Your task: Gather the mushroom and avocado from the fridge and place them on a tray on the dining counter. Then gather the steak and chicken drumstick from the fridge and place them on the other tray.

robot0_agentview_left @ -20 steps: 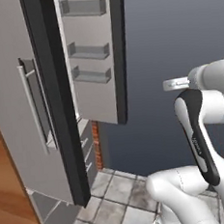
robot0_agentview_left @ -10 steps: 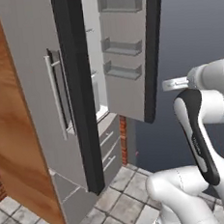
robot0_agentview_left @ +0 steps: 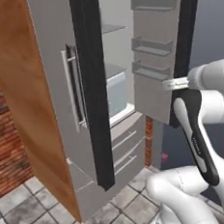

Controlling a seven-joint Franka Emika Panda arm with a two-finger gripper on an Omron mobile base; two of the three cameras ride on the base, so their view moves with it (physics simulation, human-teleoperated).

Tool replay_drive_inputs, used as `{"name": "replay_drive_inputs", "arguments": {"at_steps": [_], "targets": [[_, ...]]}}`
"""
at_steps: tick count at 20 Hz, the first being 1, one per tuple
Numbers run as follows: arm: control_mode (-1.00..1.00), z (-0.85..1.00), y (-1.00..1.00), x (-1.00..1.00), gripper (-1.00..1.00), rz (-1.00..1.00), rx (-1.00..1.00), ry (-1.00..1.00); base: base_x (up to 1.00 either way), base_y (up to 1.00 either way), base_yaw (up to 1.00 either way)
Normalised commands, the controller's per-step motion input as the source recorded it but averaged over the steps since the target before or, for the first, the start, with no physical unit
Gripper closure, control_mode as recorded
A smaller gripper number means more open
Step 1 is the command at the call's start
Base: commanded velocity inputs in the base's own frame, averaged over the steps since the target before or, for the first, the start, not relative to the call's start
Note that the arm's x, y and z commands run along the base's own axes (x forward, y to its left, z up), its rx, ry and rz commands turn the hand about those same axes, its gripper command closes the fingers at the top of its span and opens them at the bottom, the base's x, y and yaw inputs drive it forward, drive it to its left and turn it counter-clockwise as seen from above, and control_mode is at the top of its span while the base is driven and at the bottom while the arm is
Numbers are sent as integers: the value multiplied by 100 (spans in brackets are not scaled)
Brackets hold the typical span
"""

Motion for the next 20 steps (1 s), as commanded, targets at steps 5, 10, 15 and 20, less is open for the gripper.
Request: {"name": "replay_drive_inputs", "arguments": {"at_steps": [5,10,15,20], "targets": [[100,0,0,0,-100,0,0,0,46,-28,41],[100,0,0,0,-100,0,0,0,39,-33,41],[100,0,0,0,-100,0,0,0,36,-39,40],[100,0,0,0,-100,0,0,0,36,-57,34]]}}
